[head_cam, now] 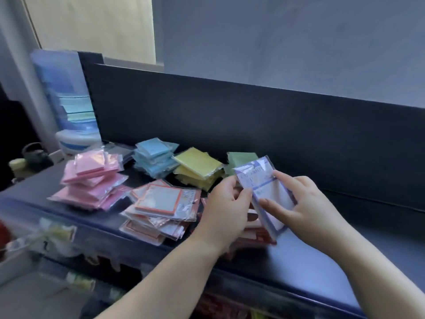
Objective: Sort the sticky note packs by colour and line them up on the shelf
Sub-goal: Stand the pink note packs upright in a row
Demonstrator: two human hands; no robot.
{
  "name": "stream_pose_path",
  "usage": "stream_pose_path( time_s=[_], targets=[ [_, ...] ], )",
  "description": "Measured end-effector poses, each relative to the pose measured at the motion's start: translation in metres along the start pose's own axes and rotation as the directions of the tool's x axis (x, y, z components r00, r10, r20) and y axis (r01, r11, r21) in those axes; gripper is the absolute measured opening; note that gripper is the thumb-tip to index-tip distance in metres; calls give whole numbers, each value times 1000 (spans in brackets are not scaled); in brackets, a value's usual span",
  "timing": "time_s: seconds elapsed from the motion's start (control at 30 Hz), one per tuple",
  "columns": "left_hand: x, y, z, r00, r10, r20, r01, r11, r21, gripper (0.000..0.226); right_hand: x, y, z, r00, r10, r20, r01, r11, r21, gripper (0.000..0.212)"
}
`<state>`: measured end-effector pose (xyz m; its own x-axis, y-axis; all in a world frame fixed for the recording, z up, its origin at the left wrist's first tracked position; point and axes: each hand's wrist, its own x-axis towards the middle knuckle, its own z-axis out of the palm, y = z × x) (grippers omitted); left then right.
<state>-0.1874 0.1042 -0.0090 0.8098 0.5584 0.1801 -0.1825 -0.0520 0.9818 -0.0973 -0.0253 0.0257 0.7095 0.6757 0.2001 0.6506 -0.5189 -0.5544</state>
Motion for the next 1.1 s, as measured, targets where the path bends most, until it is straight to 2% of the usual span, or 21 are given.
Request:
stream_pose_path(
  time_s=[0.07,0.17,0.3,0.4,0.53,0.7,0.83,1.0,1.1],
  targets=[
    [-3,3,-29,998,-19,-55,17,999,-34,22,6,-16,17,1000,-29,5,28,999,23,69],
    [-9,4,-62,989,-63,-136,51,994,-96,18,12,-36,37,998,-55,30,53,998,46,59],
    [-23,3,-81,986,-100,-132,85,989,-119,21,15,-53,55,994,-70,81,65,996,58,57],
    [-33,1,-82,984,-126,-125,116,989,-87,33,16,-59,63,988,-95,121,87,994,66,57],
    [-41,10,-89,966,-140,-218,137,990,-26,32,19,-68,66,973,-159,168,136,981,137,58],
    [-47,20,-113,899,-90,-428,94,996,-12,25,17,-88,79,937,-300,178,255,937,239,59],
    [-50,20,-145,840,-64,-539,85,996,14,24,13,-103,98,898,-379,222,310,905,291,60],
    [-23,32,-210,788,24,-616,3,999,43,22,31,-131,124,883,-389,261,329,912,245,63],
    [5,39,-258,751,72,-656,-49,997,54,22,52,-151,142,889,-392,237,355,916,185,64]
  ],
)
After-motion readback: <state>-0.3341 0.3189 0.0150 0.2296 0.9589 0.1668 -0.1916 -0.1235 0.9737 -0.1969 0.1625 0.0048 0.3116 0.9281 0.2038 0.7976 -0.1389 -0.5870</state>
